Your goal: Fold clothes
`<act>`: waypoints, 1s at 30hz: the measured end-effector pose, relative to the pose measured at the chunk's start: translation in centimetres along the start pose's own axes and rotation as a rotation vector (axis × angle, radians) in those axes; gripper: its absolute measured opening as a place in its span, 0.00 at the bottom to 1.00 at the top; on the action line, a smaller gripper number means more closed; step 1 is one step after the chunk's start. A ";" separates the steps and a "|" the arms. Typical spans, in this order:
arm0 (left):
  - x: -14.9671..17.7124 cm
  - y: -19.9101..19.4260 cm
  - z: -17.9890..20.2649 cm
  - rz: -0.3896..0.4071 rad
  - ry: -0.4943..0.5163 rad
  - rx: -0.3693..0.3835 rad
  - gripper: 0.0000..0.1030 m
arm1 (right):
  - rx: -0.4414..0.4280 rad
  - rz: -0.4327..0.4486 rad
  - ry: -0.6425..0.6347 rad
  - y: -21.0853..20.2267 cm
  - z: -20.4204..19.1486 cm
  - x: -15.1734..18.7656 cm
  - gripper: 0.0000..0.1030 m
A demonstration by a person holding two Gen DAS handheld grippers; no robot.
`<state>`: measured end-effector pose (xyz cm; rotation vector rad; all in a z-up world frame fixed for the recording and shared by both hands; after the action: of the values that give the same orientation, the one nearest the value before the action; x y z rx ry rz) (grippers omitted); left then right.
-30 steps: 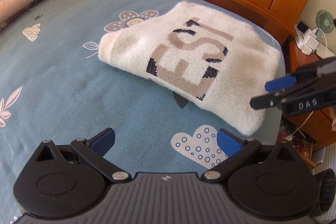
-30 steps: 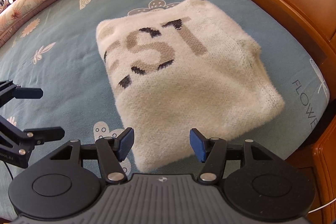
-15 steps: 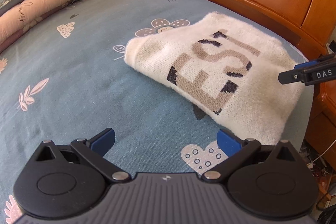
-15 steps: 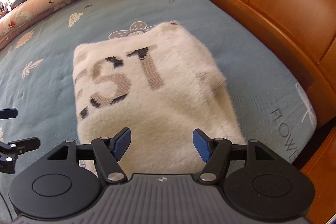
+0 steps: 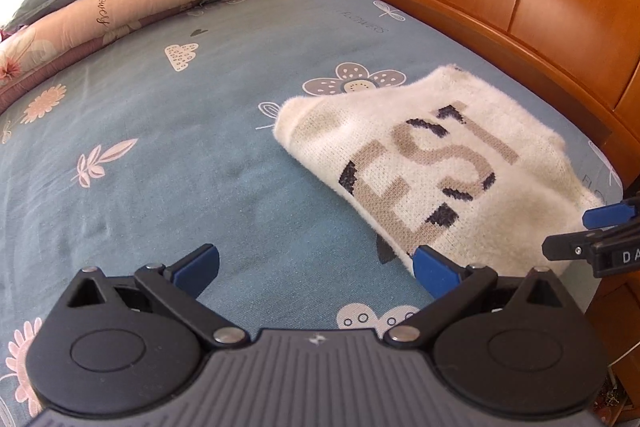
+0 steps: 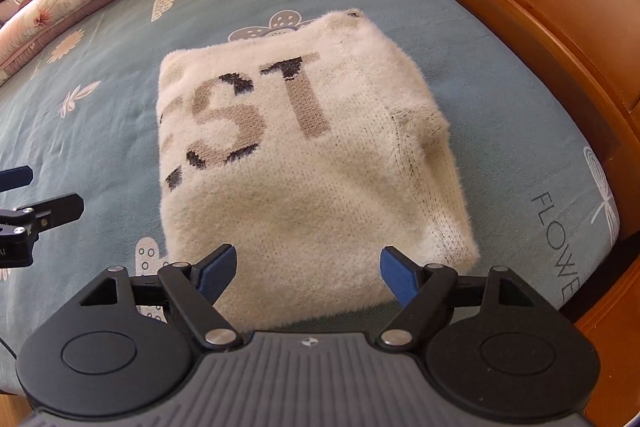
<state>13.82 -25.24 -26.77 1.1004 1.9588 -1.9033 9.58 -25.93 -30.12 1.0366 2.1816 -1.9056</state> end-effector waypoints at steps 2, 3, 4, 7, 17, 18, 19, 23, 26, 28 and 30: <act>0.2 0.0 -0.6 -0.024 -0.012 -0.049 0.99 | -0.010 -0.012 -0.030 -0.2 -0.8 -0.1 0.80; 0.4 0.1 -1.0 -0.036 -0.019 -0.071 0.99 | -0.011 -0.025 -0.040 -0.2 -1.2 0.0 0.80; 0.6 0.0 -1.3 -0.050 -0.022 -0.090 0.99 | -0.010 -0.038 -0.048 -0.2 -1.6 0.1 0.81; 0.9 -0.4 -2.1 -0.093 -0.012 -0.129 0.99 | -0.011 -0.082 -0.035 -0.2 -2.8 0.2 0.81; -0.1 -2.1 -1.1 -0.262 0.172 -0.019 0.99 | 0.064 -0.121 0.126 -2.8 -7.5 0.1 0.94; -0.2 -2.3 -0.9 -0.275 0.192 -0.001 0.99 | 0.087 -0.122 0.142 -3.2 -7.8 0.2 0.96; -0.3 -2.5 -0.8 -0.285 0.207 0.018 0.99 | 0.103 -0.123 0.171 -3.7 -7.9 0.2 0.97; -1.3 -3.3 -0.4 -0.318 0.228 0.099 0.99 | 0.156 -0.106 0.257 -5.4 -8.2 0.7 0.97; -1.8 -3.9 -0.3 -0.343 0.260 0.136 0.99 | 0.184 -0.088 0.316 -6.6 -8.5 0.9 0.97; -2.2 -4.3 -0.4 -0.339 0.299 0.146 0.99 | 0.200 -0.091 0.332 -7.4 -9.0 1.0 0.97; -2.6 -4.6 -0.6 -0.341 0.311 0.156 0.99 | 0.200 -0.078 0.345 -8.1 -9.7 0.8 0.97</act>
<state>13.01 -25.11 -21.47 1.2326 2.3244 -2.2009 8.33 -16.95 -21.31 1.4310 2.2630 -2.1545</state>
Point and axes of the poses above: each gripper's, at about its wrist camera, not at the fingertips, and y roughly the way its jaws point, z to its right, x to its underside, the point moved 10 cm from there along y, roughly the way its jaws point, and after that the axes turned 8 degrees about -x, right-handed, at the moved point
